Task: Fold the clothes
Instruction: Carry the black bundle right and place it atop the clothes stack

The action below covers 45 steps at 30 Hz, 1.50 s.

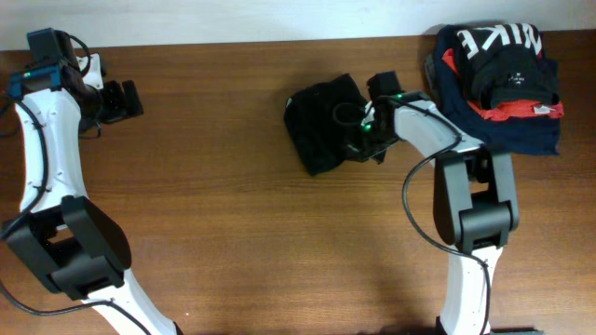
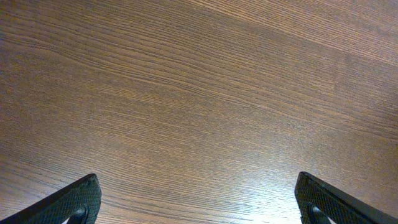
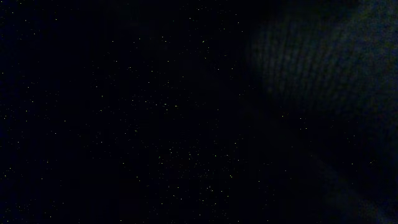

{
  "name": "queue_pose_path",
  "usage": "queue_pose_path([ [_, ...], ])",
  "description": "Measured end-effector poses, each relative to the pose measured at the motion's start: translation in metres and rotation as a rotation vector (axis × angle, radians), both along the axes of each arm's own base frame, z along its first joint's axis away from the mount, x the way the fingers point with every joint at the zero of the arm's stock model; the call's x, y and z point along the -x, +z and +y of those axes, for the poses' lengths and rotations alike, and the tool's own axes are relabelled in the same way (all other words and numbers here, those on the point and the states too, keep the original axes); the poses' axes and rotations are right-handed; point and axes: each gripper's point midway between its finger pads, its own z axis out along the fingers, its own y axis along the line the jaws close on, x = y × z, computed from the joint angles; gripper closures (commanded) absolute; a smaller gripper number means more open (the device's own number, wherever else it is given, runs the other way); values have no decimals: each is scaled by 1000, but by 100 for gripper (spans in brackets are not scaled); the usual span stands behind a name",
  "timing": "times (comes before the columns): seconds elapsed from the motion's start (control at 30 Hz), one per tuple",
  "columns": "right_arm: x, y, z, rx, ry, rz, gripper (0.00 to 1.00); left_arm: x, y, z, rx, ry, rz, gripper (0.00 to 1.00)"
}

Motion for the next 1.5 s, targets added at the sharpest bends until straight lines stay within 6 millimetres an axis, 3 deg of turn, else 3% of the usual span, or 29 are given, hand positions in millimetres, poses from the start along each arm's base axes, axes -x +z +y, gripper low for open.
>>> queue_pose_path([
  [0.1, -2, 6, -23, 7, 42, -32, 96, 0, 0, 0, 0, 0, 0, 1],
  [0.17, -3, 22, -37, 12, 65, -71, 96, 0, 0, 0, 0, 0, 0, 1],
  [0.3, -19, 78, -52, 24, 85, -233, 96, 0, 0, 0, 0, 0, 0, 1],
  [0.43, -42, 160, -63, 49, 94, -463, 96, 0, 0, 0, 0, 0, 0, 1],
  [0.73, -90, 253, -95, 142, 78, -776, 96, 0, 0, 0, 0, 0, 0, 1],
  [0.87, -113, 299, -121, 210, 71, -968, 96, 0, 0, 0, 0, 0, -1, 1],
  [0.9, -121, 314, -136, 247, 65, -1038, 96, 0, 0, 0, 0, 0, -1, 1],
  [1.13, -142, 358, -213, 436, 3, -1257, 96, -4, 2, 1, -5, 0, -16, 1],
  [1.23, -149, 363, -231, 509, 20, -1312, 96, -4, 2, 1, -6, 0, -20, 1],
  [1.33, -156, 355, -238, 573, 82, -1334, 96, -4, 2, 1, -6, 0, -20, 1],
  [1.5, -175, 321, -251, 662, 190, -1335, 96, -6, 3, 2, -8, 0, -28, 1],
])
